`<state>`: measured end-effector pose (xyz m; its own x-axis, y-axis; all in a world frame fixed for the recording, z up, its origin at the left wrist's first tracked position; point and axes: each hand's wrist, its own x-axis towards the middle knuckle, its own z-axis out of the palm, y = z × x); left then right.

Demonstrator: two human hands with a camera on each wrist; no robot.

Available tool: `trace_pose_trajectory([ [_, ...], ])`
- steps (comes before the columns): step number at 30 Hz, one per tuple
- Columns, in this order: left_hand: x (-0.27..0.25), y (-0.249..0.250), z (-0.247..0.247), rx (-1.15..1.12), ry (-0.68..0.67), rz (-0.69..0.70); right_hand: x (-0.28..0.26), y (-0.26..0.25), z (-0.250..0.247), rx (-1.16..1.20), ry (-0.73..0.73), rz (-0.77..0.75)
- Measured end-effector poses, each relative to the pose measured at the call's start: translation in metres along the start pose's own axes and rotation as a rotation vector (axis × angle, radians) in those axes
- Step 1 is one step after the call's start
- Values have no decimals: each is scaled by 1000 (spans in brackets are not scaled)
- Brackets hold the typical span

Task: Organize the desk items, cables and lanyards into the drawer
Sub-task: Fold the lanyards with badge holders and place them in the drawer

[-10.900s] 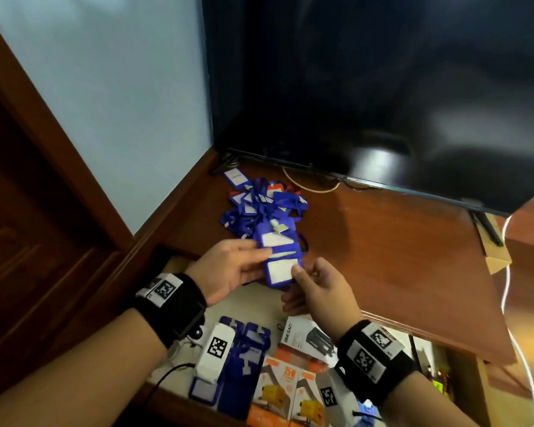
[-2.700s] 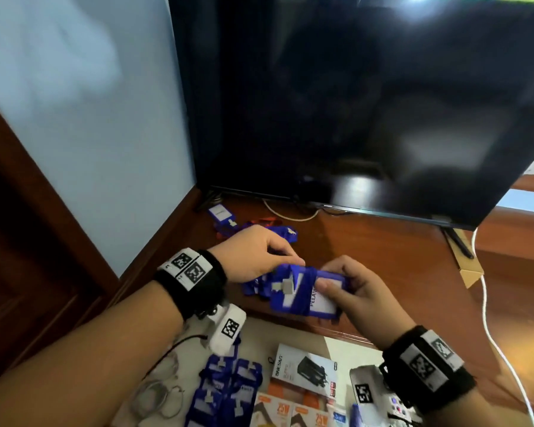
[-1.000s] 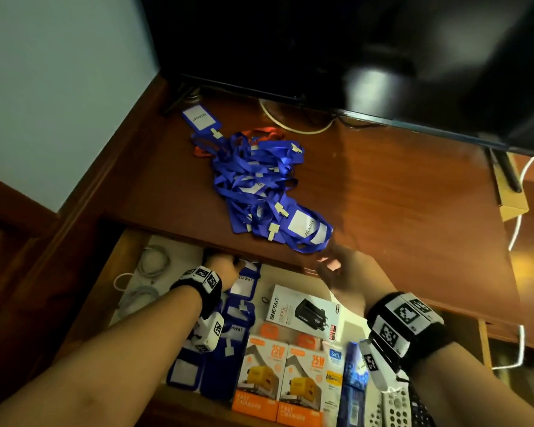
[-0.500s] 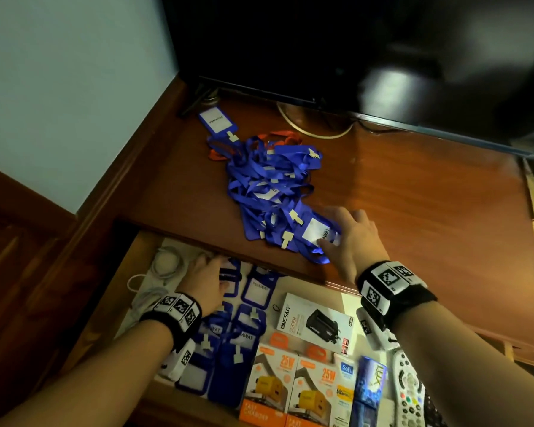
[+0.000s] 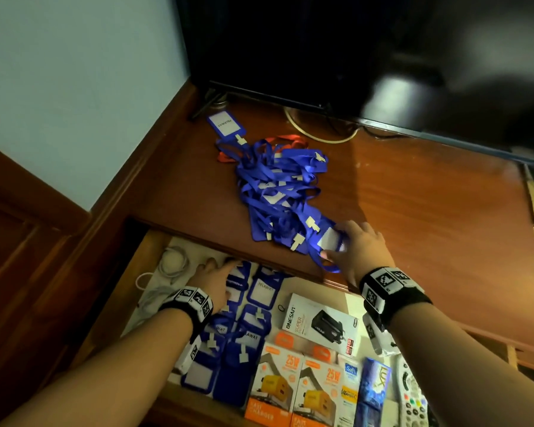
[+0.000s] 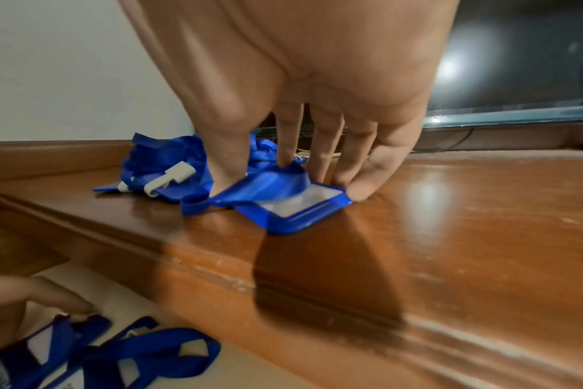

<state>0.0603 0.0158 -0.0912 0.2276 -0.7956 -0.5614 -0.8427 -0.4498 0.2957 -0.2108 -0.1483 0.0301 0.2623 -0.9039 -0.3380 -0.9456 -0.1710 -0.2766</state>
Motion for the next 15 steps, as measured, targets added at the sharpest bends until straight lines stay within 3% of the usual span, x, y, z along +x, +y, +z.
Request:
trace_pose_trajectory([
  [6, -3, 14, -12, 144, 74, 16, 2, 11, 1, 196, -1, 161],
  [8, -5, 27, -14, 236, 53, 74, -2, 13, -3, 245, -4, 136],
  [12, -9, 45, -8, 403, -30, 299, -17, 10, -13, 448, 123, 60],
  [15, -9, 48, 0, 530, -93, 339, -26, 8, -21, 503, 179, 24],
])
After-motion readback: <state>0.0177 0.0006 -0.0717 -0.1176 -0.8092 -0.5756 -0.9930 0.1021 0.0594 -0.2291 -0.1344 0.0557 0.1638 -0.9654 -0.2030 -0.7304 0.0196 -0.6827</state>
